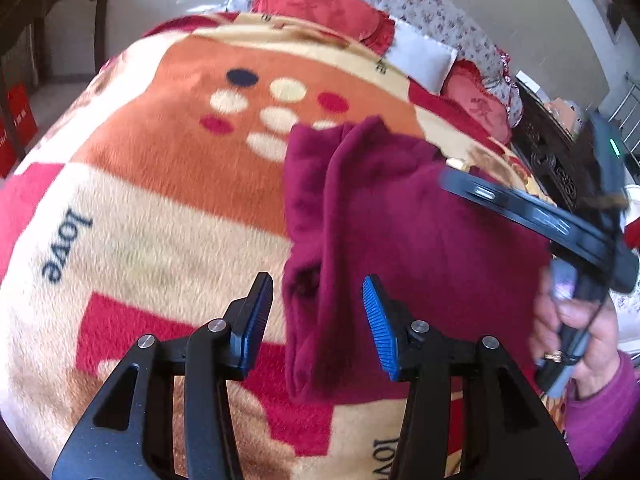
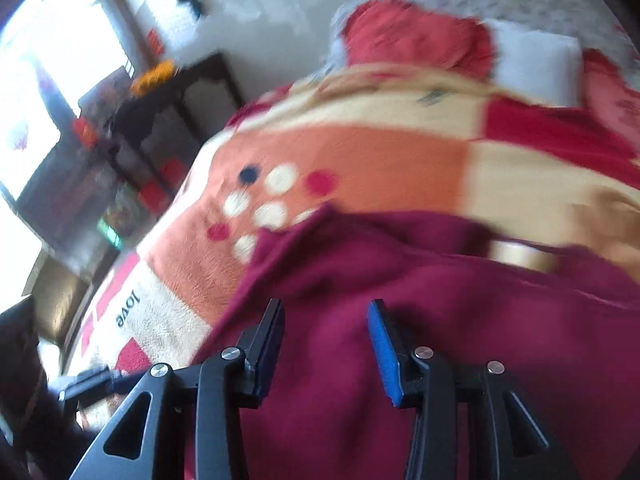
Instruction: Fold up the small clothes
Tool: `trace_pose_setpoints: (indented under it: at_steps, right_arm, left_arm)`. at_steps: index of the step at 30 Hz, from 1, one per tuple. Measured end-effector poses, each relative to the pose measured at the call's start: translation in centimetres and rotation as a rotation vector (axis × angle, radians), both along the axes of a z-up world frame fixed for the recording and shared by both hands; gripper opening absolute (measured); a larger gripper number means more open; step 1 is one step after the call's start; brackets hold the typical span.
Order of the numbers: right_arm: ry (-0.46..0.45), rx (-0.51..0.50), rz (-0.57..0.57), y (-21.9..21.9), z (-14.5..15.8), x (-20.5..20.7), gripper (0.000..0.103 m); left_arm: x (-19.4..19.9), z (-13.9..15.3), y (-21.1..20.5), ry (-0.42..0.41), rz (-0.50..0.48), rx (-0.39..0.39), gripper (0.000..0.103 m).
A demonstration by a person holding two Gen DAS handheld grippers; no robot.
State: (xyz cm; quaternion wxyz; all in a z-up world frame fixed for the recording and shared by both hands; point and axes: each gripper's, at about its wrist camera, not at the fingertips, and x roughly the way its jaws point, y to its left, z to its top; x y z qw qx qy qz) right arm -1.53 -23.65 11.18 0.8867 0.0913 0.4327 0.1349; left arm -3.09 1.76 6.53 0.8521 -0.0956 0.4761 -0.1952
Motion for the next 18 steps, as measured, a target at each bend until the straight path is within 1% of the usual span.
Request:
trace_pose_setpoints:
  at_steps: [3,6,7,8,9,10,11,12,15,16,18]
  right_arm:
    - [-0.031,-0.080,-0.130,-5.3,0.8,-2.2,0.043]
    - [-0.008,-0.136,-0.272,-10.3,0.3,-3.0,0.043]
    - [0.002,-0.137,-0.339,-12.4,-0.1,-3.2,0.043]
    - [0.006,-0.118,-0.370,-13.6,-0.4,-3.2,0.043]
    - [0.020,-0.069,-0.399,-15.1,-1.1,-3.2,0.042]
    - [0.043,-0.033,-0.403,-15.7,-1.8,-2.7,0.042]
    - [0.060,-0.022,-0.404,-15.8,-2.4,-2.1,0.042]
    - [0.065,-0.044,-0.401,-15.6,-2.6,-1.8,0.042]
    - [0.057,-0.171,-0.379,-13.3,-1.2,-1.8,0.043]
    - [0.042,-0.185,-0.367,-12.4,-0.6,-1.9,0.043]
    - [0.012,-0.168,-0.334,-10.9,0.4,-2.7,0.043]
  left_arm:
    - [0.7,-0.2,-1.2,0.003,-0.007,0.021,0.047]
    - [0.8,-1.1,-1.8,0.018,-0.007,0.063,0.047]
    - [0.9,-1.6,-2.2,0.023,-0.004,0.084,0.047]
    - [1.0,-1.9,-2.4,0.023,0.003,0.100,0.049]
    - [1.0,-2.2,-2.5,0.023,0.008,0.113,0.054]
    - [1.0,-2.6,-2.6,0.033,0.009,0.114,0.054]
    - [1.0,-2.9,-2.6,0.046,0.011,0.107,0.054]
    - [1.0,-3.0,-2.6,0.057,0.015,0.102,0.054]
    - [0.7,-2.9,-2.7,0.045,0.013,0.117,0.054]
    - [0.6,-2.8,-2.8,0.042,0.010,0.122,0.054]
    - [0.4,-2.7,-2.7,0.039,0.006,0.123,0.054]
